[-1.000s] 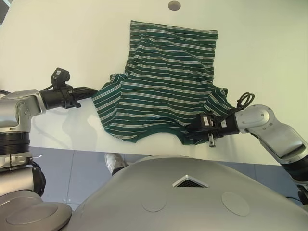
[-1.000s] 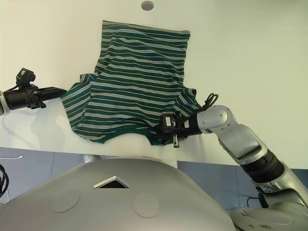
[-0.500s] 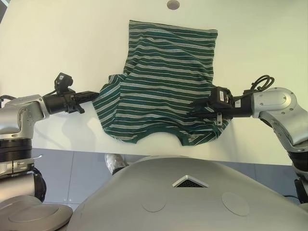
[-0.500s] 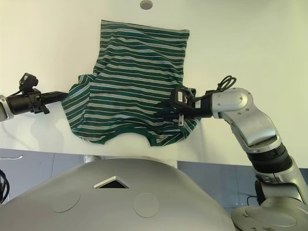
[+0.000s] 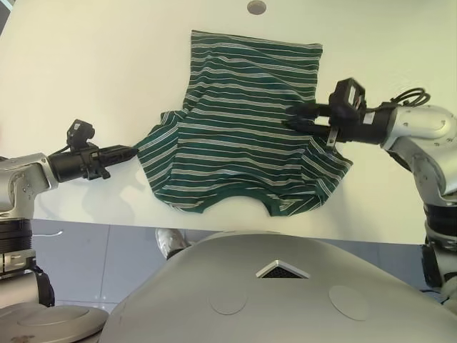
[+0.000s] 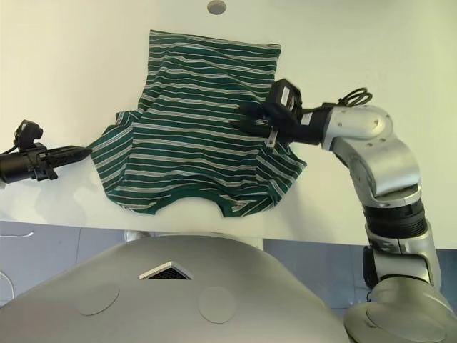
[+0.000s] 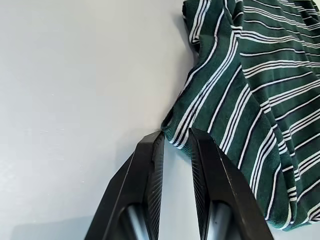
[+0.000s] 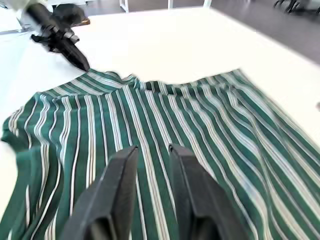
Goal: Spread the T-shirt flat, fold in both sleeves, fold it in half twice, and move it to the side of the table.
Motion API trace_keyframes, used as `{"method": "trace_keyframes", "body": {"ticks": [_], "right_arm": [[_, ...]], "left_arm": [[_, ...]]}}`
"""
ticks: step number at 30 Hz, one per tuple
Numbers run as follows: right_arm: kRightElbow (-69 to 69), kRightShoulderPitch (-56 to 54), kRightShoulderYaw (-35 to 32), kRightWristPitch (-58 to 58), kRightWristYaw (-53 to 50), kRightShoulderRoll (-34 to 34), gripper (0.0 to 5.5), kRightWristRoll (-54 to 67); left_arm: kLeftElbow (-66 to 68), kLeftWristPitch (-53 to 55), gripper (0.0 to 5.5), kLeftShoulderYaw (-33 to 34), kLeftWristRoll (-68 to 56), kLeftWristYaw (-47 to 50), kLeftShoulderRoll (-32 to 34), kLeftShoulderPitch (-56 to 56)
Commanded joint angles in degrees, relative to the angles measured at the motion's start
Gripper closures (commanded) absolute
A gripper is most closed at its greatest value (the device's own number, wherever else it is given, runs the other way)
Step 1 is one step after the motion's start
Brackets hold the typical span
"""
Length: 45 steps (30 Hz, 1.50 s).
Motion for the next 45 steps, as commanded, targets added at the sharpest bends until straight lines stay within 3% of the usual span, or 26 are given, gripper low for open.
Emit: {"method": "trace_keyframes", "body": {"ticks": [1,4,10,18,20,24,26,28,31,36,45], "right_arm": [[3.7,-2.7,-1.6,0.5,-4.3,2.4,4.31,-1.2],[4.8,-3.0,-1.7,0.2,-5.1,2.8,4.31,-1.6],[4.8,-1.9,-0.1,-0.2,-4.2,1.9,4.31,-2.8],[6.7,-1.7,0.7,2.7,-5.6,1.9,4.31,-4.4],[6.8,-0.1,-2.8,6.1,-7.4,1.6,3.88,-2.7],[4.0,7.3,-11.6,10.6,-5.7,-2.5,3.08,1.8],[4.4,14.7,-16.5,10.8,-0.6,-8.2,2.65,2.7],[4.6,21.4,-19.4,11.4,4.6,-12.8,2.65,3.6],[6.8,25.9,-19.5,11.7,7.7,-14.9,2.65,3.5],[16.7,20.7,-12.8,11.5,5.2,-11.4,2.65,-0.2],[14.1,24.5,-9.0,10.5,12.4,-15.4,4.48,0.9]], "left_arm": [[0.3,2.2,5.37,-2.1,0.6,2.1,-2.5,0.7],[-1.4,1.9,5.46,-0.4,-0.7,1.6,-2.5,0.5],[-21.6,7.2,5.46,-2.6,-6.0,4.3,-2.7,-3.5],[-27.4,6.9,5.46,-22.3,1.5,14.0,-9.9,-7.9],[-26.6,6.2,4.99,-24.4,3.2,15.2,-10.6,-7.9],[-28.7,4.9,4.35,-24.3,3.8,17.3,-10.9,-4.8],[-32.3,4.7,4.31,-22.0,2.6,17.2,-9.1,-2.4],[-36.7,4.3,4.31,-19.4,2.1,16.5,-5.9,-0.5],[-39.4,3.9,4.31,-16.1,2.1,15.4,-2.3,-0.8],[-39.0,4.0,4.31,-15.3,1.5,14.8,-1.6,-3.2],[-36.5,3.4,4.31,-14.5,1.5,15.1,-2.9,-5.1]]}}
